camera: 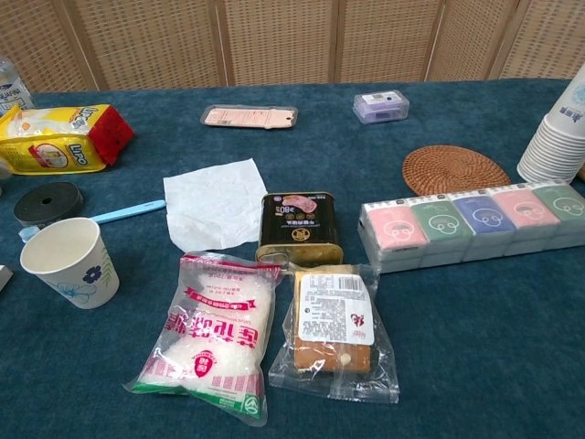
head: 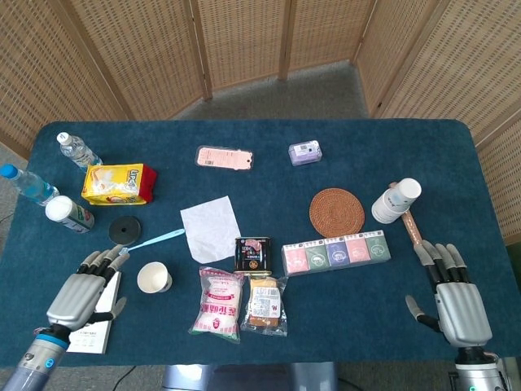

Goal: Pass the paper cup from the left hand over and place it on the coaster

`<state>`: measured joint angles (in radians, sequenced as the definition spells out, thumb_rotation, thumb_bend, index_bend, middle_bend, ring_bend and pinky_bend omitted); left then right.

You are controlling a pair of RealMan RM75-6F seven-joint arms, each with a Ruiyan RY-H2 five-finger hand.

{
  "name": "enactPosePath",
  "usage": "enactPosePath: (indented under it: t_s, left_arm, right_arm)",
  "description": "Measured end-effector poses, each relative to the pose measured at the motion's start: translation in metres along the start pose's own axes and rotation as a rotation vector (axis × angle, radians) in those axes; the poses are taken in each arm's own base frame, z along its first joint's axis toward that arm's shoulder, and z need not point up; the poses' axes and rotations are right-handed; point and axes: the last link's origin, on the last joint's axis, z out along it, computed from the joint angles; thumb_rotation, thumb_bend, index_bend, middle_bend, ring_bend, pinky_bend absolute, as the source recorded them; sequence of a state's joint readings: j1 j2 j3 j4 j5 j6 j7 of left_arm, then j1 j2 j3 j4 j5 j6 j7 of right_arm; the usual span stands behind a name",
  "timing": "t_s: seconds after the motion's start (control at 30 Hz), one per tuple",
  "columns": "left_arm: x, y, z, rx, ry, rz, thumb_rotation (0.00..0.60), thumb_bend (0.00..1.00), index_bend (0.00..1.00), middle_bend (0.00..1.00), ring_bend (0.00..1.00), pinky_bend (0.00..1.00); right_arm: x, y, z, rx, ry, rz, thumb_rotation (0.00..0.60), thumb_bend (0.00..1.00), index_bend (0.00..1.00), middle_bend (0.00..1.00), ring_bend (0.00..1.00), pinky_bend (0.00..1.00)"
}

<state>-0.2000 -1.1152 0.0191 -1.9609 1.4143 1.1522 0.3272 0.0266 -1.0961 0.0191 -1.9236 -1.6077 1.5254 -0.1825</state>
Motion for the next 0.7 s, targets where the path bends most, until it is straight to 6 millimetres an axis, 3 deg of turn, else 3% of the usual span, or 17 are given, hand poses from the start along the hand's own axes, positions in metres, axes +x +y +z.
enactPosePath:
  t_s: [0.47, 0.7]
  left_arm:
    - [-0.027, 0.017, 0.029, -0.045, -0.063, 0.001, 0.47, 0.46, 0.0, 0.0, 0.0, 0.0]
    - [-0.038, 0.023, 0.039, -0.069, -0.064, -0.057, 0.524, 0.46, 0.0, 0.0, 0.0, 0.06]
  right_arm:
    - [0.001, 0.003, -0.001, -0.005, 0.005, 0.005, 0.6, 0.36, 0.0, 0.0, 0.0, 0.0]
    - [0.001, 0.003, -0.002, -0.007, 0.004, 0.003, 0.6, 0.36, 0.0, 0.0, 0.0, 0.0]
